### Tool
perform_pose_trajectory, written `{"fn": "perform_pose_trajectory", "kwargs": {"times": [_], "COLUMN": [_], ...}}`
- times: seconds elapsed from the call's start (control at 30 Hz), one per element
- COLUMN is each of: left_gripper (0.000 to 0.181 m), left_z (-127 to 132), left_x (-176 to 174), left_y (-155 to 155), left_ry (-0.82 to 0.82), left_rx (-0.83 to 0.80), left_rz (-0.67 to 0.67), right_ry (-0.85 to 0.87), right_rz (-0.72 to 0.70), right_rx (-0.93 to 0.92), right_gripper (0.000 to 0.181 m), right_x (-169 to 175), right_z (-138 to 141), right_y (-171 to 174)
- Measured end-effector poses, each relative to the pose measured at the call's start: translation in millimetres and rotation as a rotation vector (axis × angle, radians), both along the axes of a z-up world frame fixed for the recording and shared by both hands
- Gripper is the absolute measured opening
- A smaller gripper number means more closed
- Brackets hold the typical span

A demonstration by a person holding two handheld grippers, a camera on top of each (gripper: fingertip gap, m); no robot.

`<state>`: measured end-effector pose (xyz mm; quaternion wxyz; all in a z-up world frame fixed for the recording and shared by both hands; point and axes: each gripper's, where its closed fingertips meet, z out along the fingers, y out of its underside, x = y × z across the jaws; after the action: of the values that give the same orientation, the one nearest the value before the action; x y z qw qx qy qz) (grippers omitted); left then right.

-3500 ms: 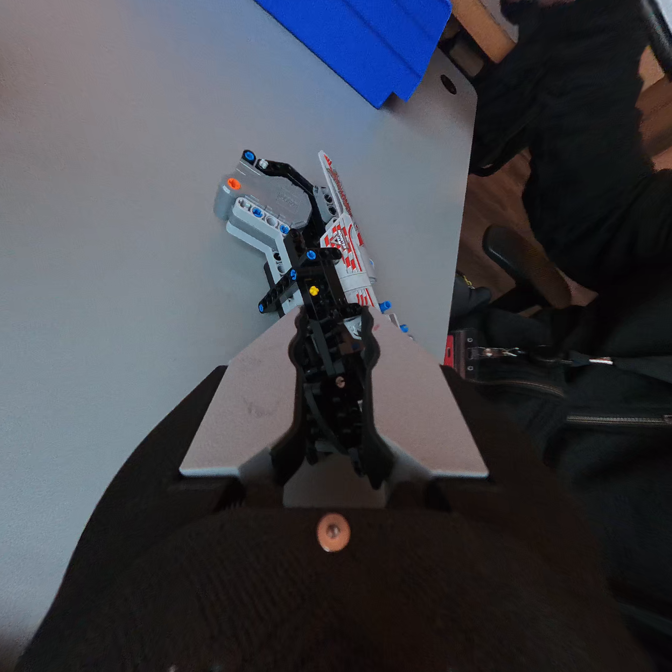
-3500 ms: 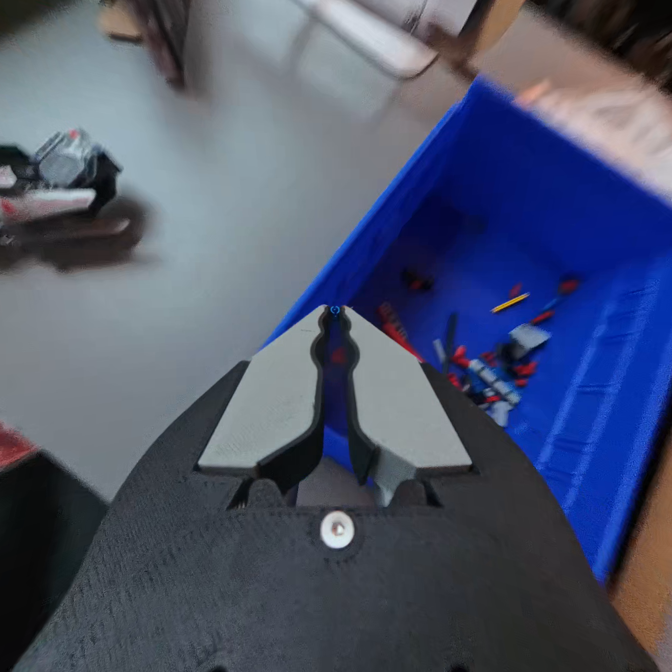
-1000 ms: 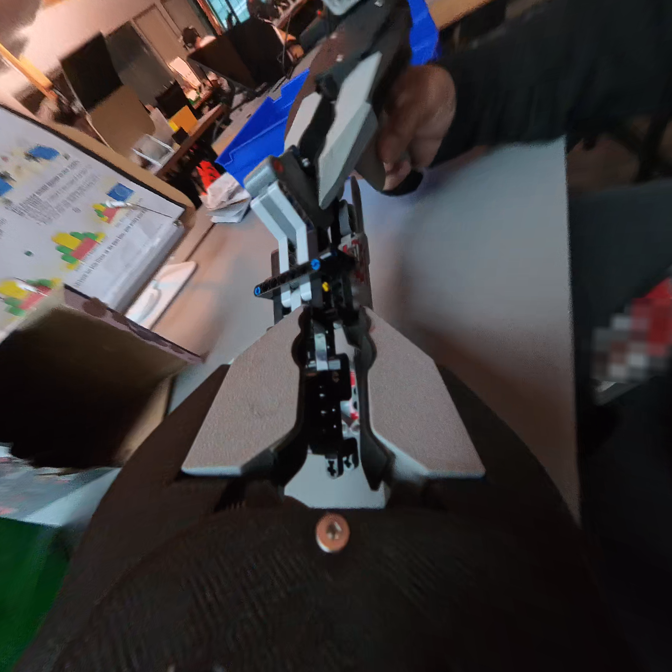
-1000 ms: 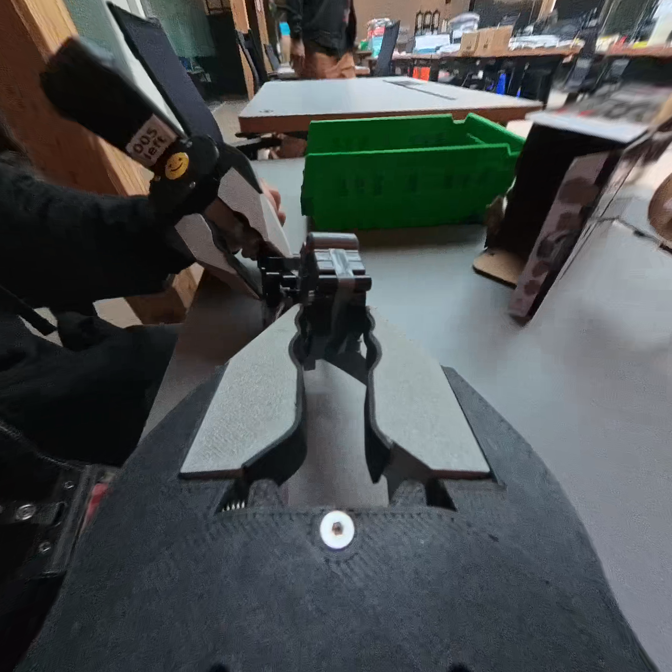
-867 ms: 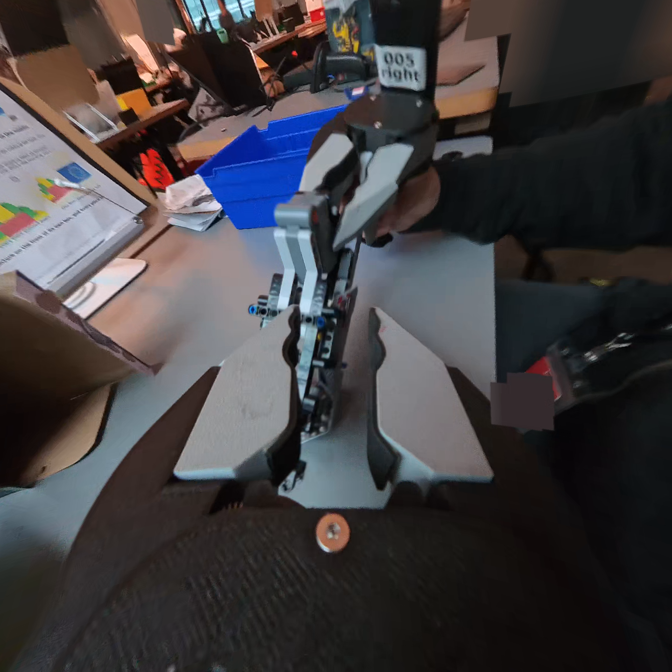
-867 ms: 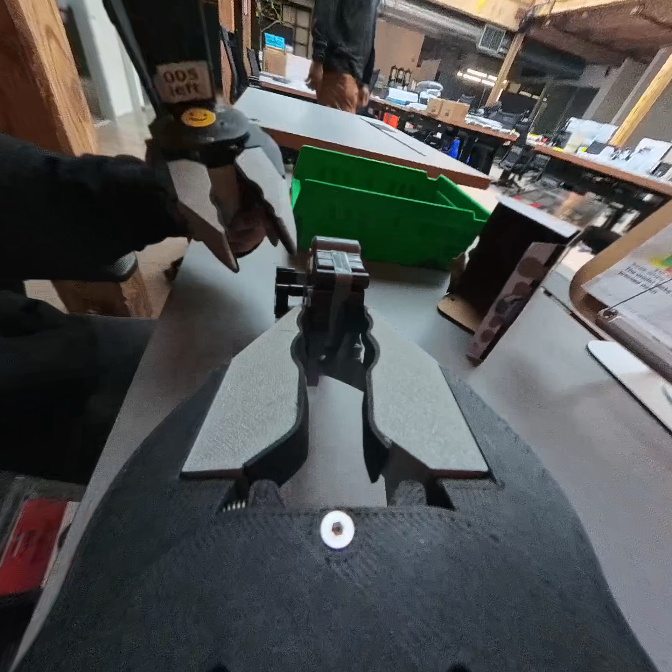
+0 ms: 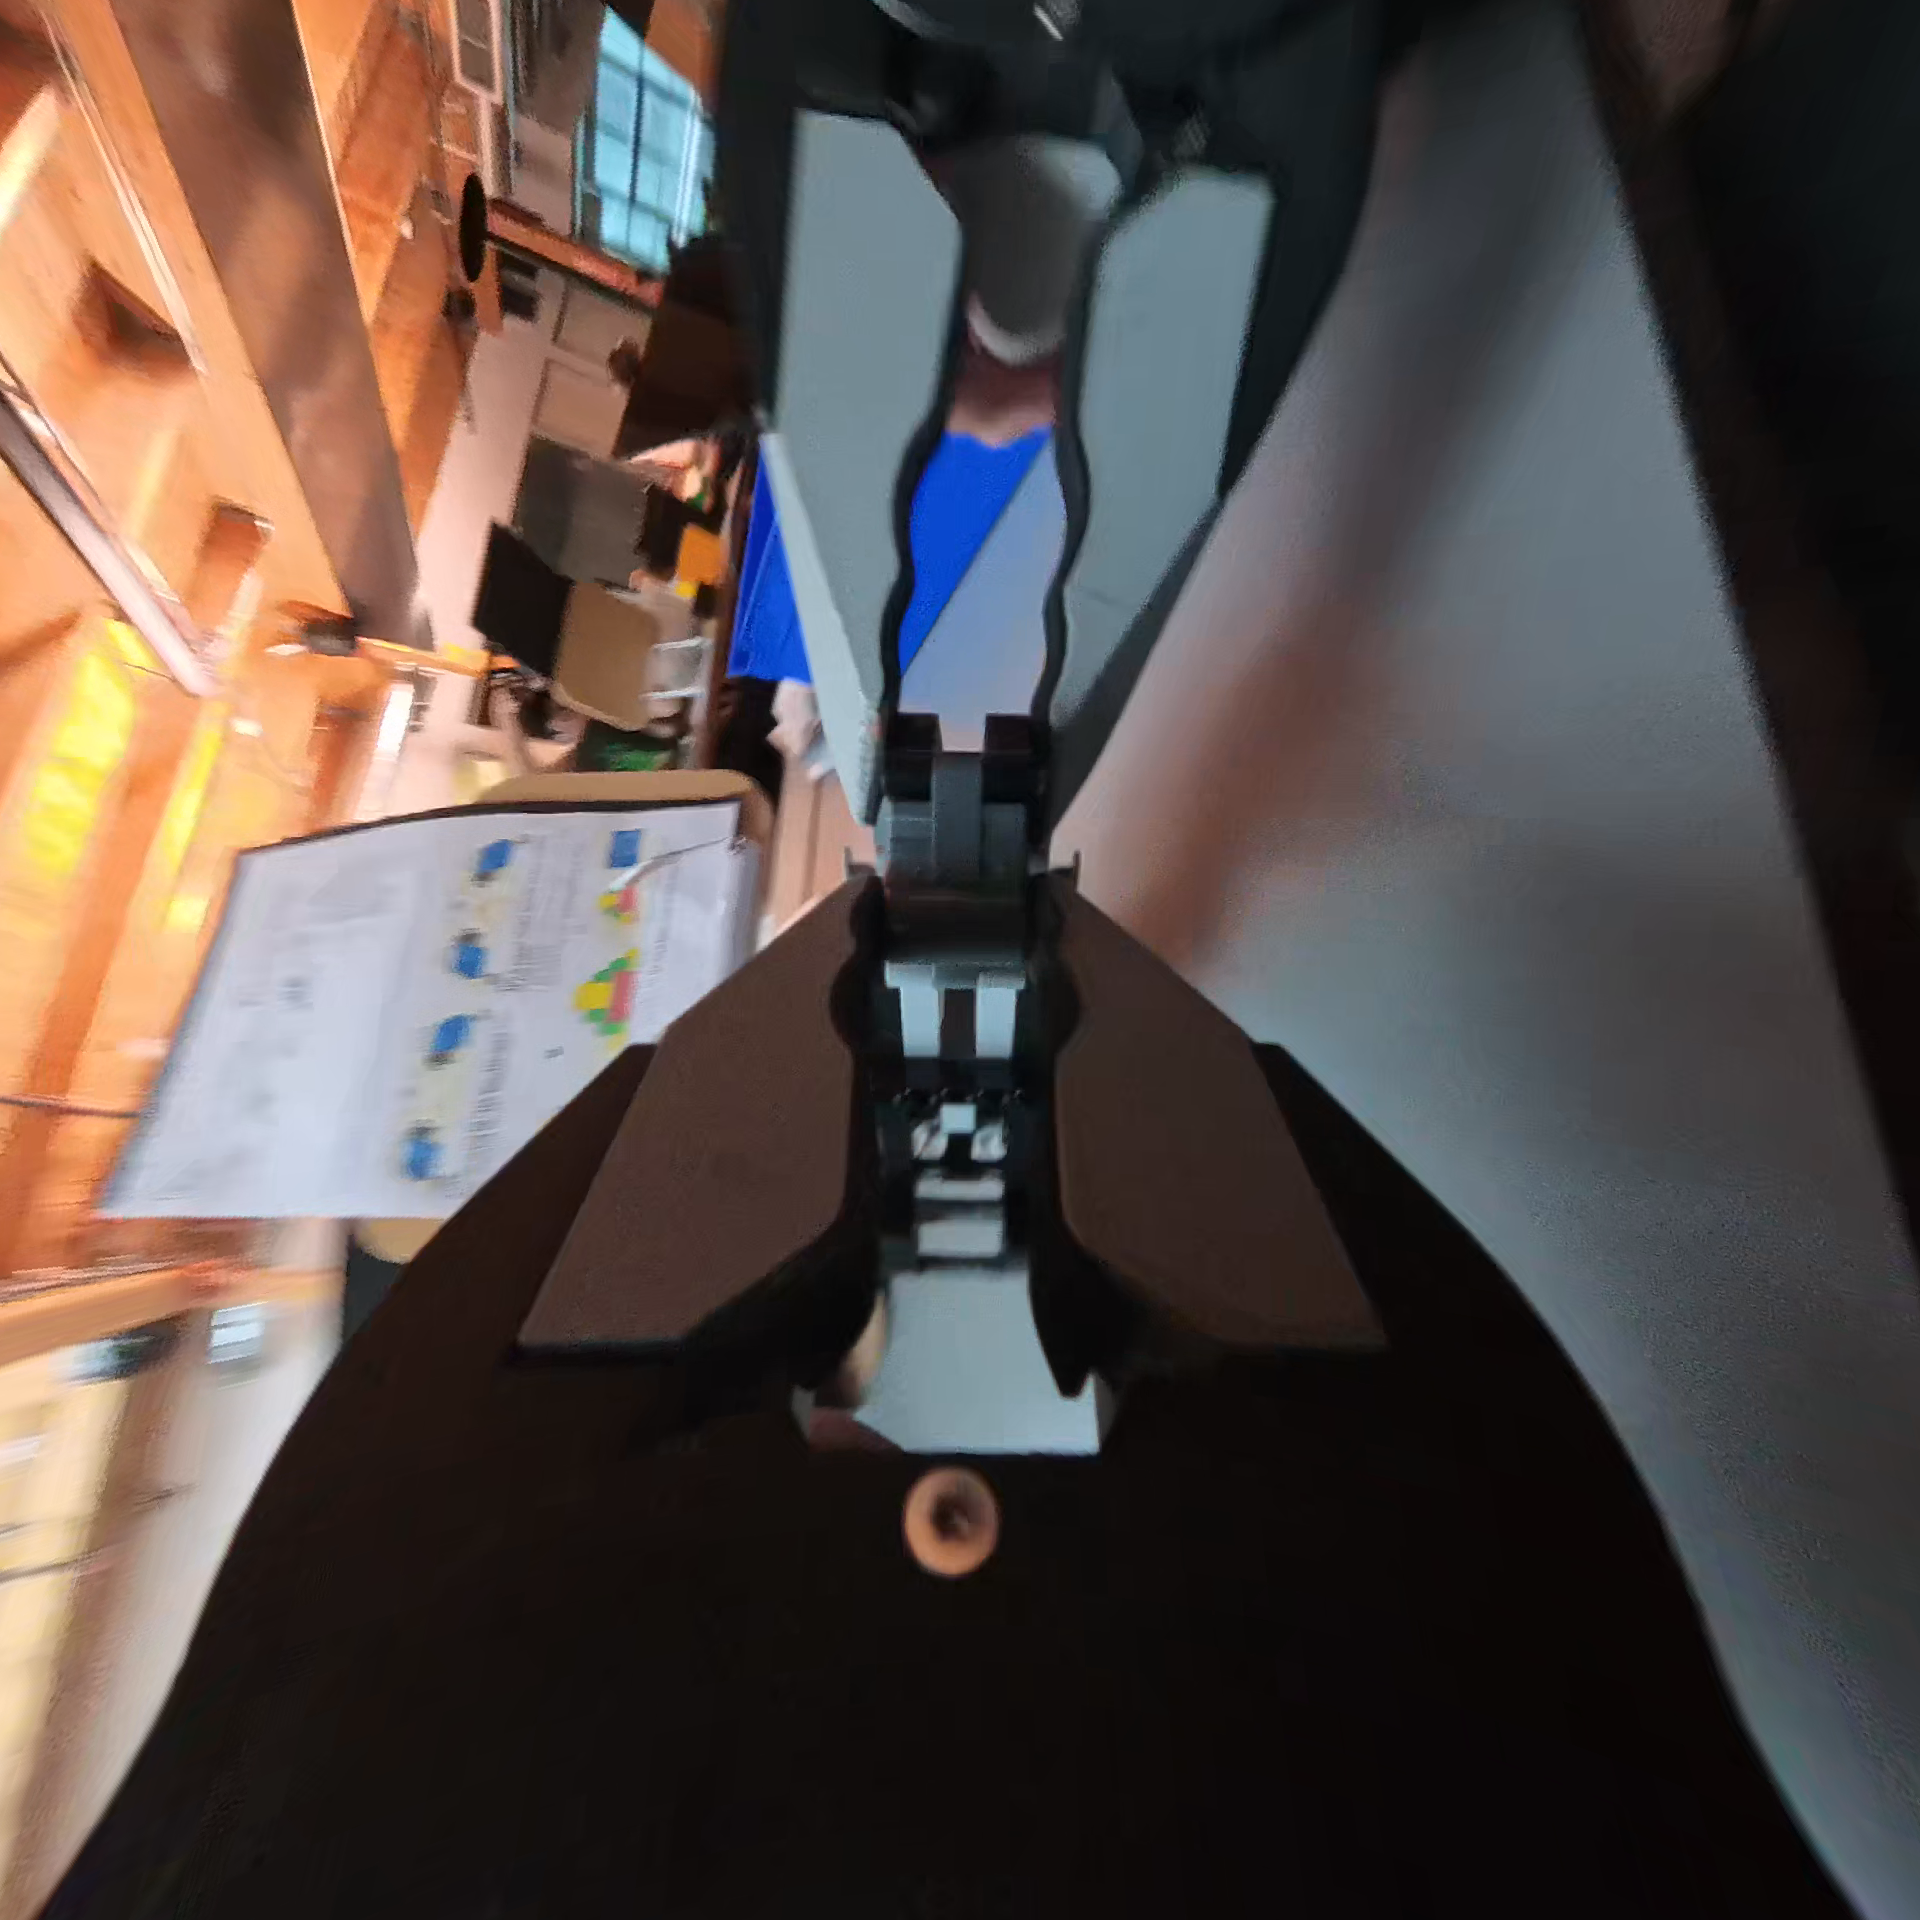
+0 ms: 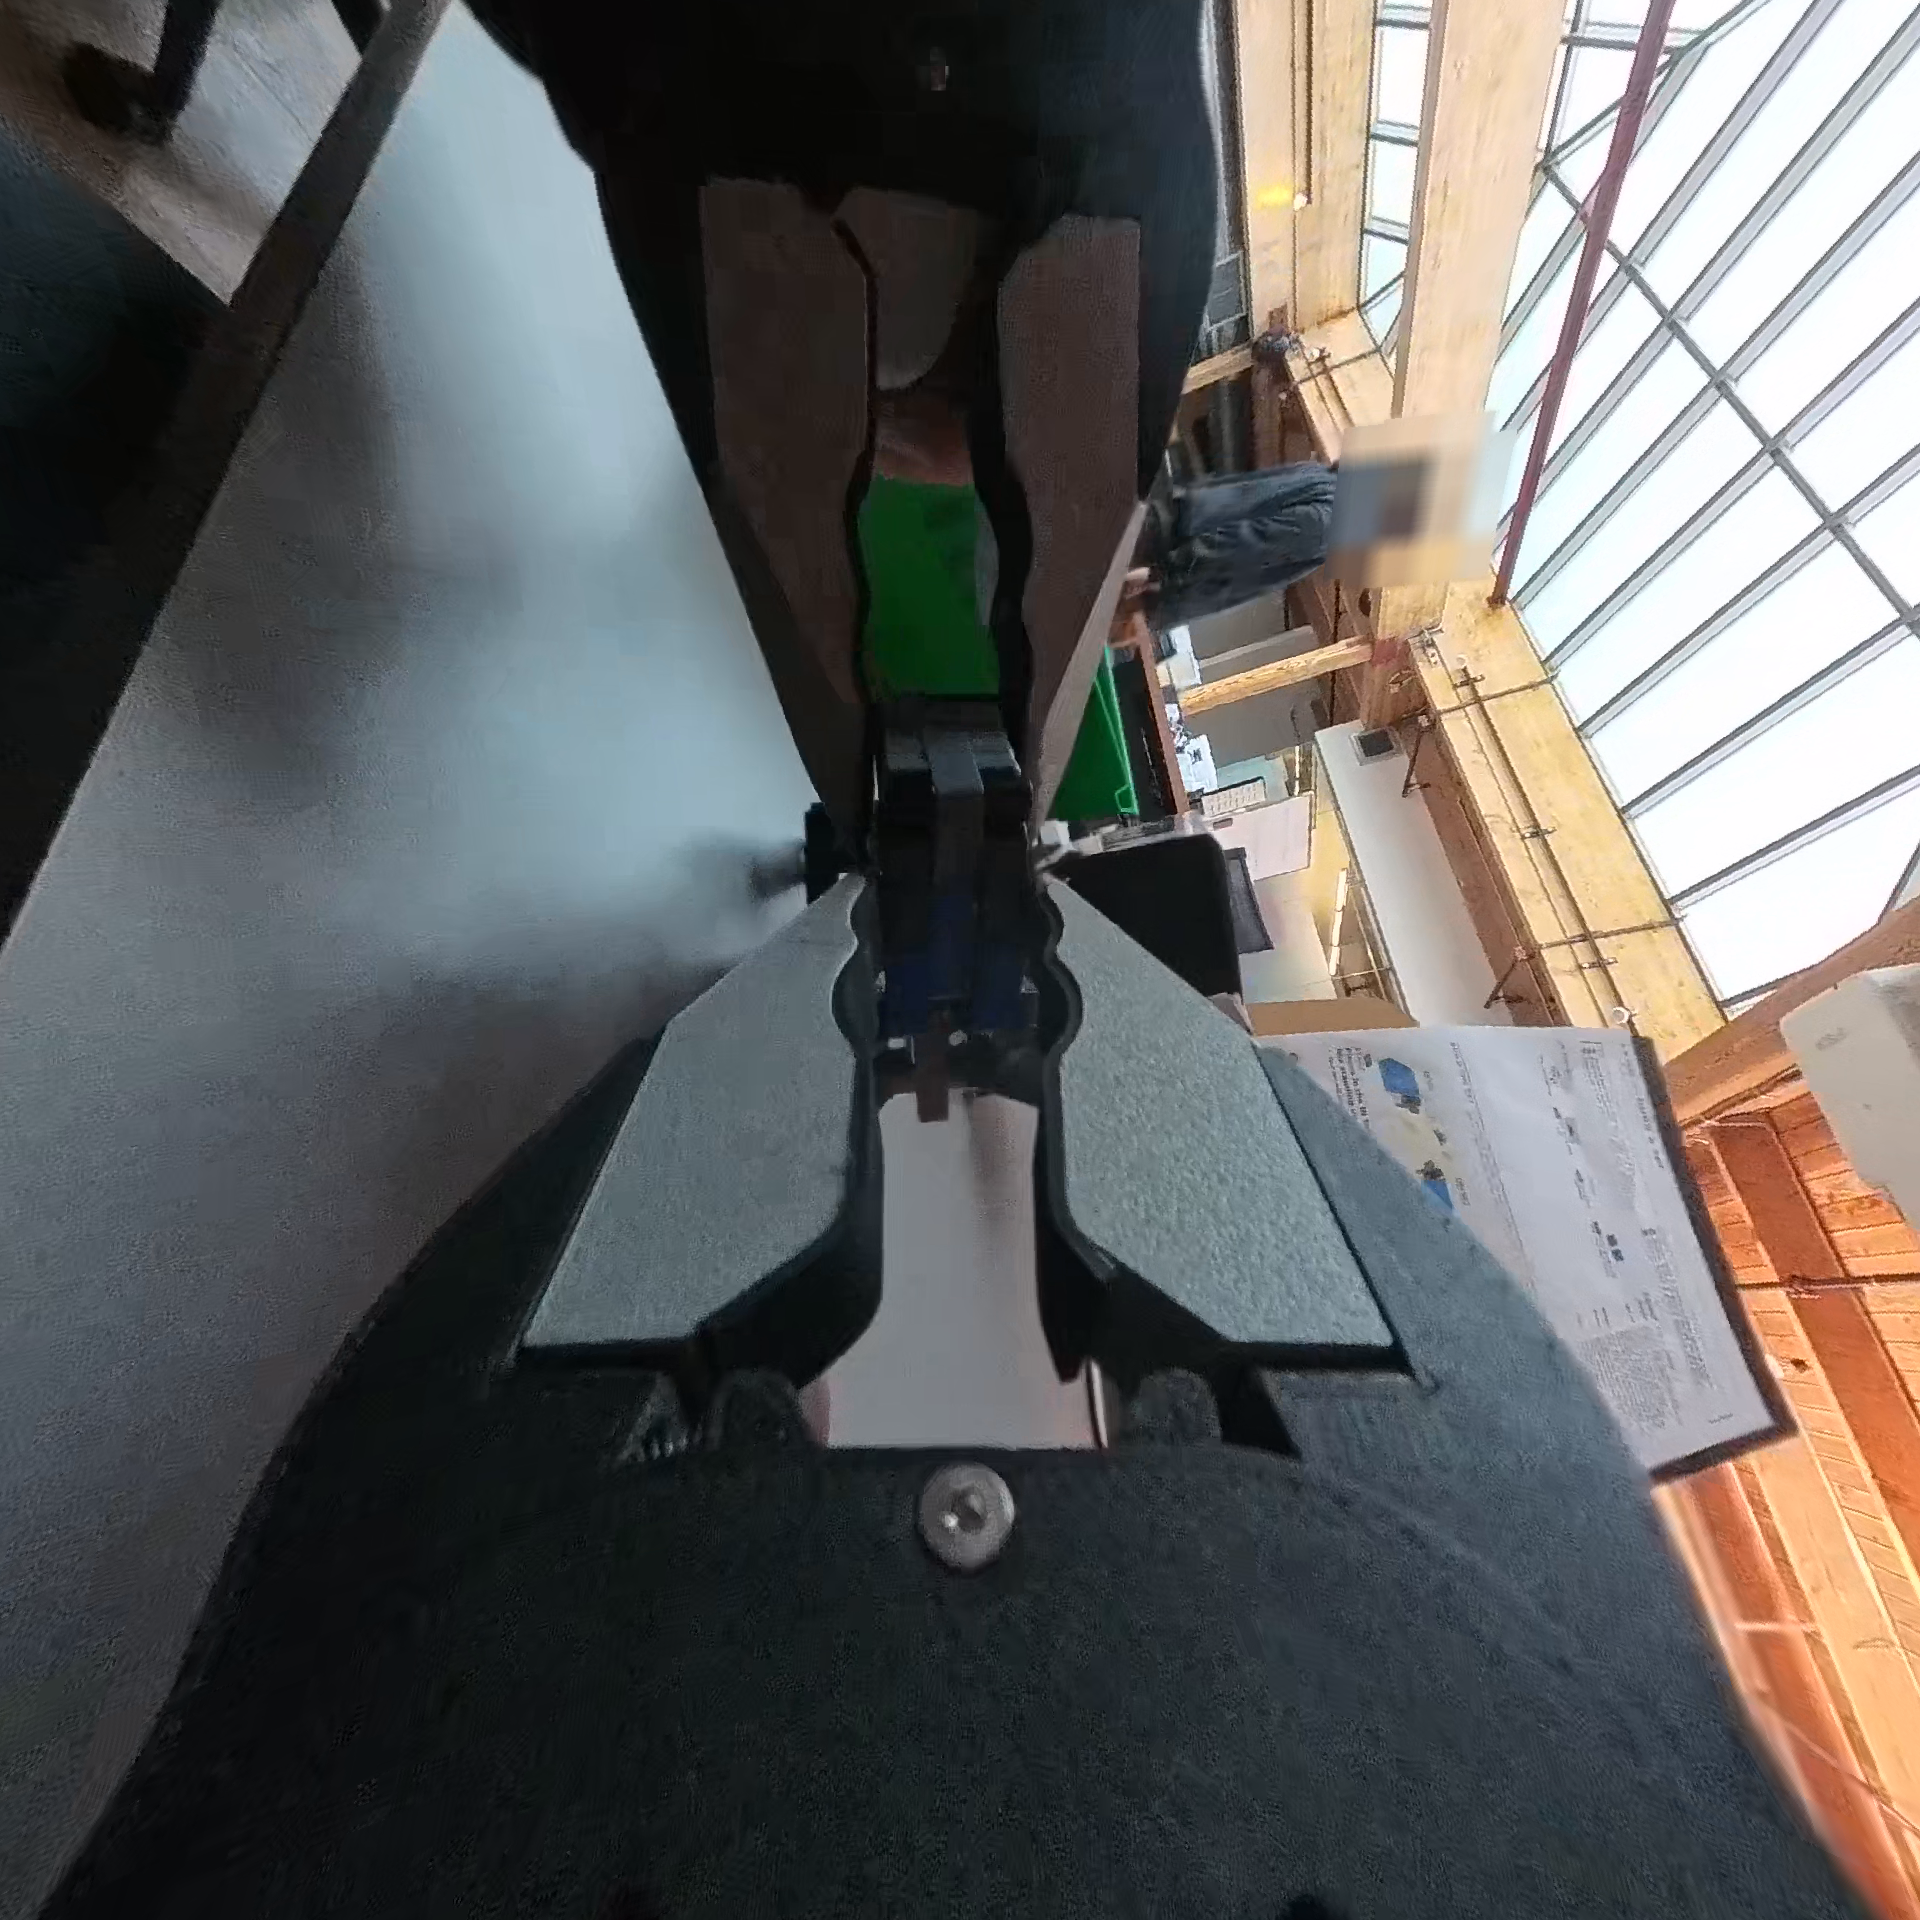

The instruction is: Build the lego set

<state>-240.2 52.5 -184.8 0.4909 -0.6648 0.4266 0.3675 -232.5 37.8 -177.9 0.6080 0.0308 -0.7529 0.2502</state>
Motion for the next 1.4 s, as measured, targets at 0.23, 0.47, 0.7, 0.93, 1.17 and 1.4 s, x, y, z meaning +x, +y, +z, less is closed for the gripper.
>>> {"fn": "perform_pose_trajectory", "kwargs": {"times": [0.23,0.47,0.7,0.93,1.17,1.4], "left_gripper": [0.024,0.024,0.025,0.025,0.024,0.024], "left_z": [-35.5,-48.2,-49.4,-49.4,-47.5,-36.7], "left_x": [-2.6,0.8,-0.8,-2.6,-4.8,-8.5], "left_y": [-5.9,-9.6,-9.0,-8.0,-7.2,-7.3], "left_ry": [0.317,0.404,0.367,0.319,0.269,0.199], "left_rx": [0.026,0.037,0.047,0.044,0.044,0.076], "left_rz": [0.073,0.054,0.042,0.035,0.04,0.066], "right_ry": [-0.09,-0.119,-0.133,-0.156,-0.158,-0.116], "right_rz": [-0.035,-0.023,-0.022,-0.015,-0.018,-0.02], "right_rx": [0.15,0.189,0.18,0.149,0.129,0.074], "right_gripper": [0.028,0.026,0.026,0.026,0.025,0.021], "right_x": [4.7,10.9,6.1,1.7,-1.0,-1.9], "right_z": [-39.0,-51.7,-54.5,-54.5,-54.8,-42.5], "right_y": [5.5,4.2,5.1,6.7,6.8,7.4]}}
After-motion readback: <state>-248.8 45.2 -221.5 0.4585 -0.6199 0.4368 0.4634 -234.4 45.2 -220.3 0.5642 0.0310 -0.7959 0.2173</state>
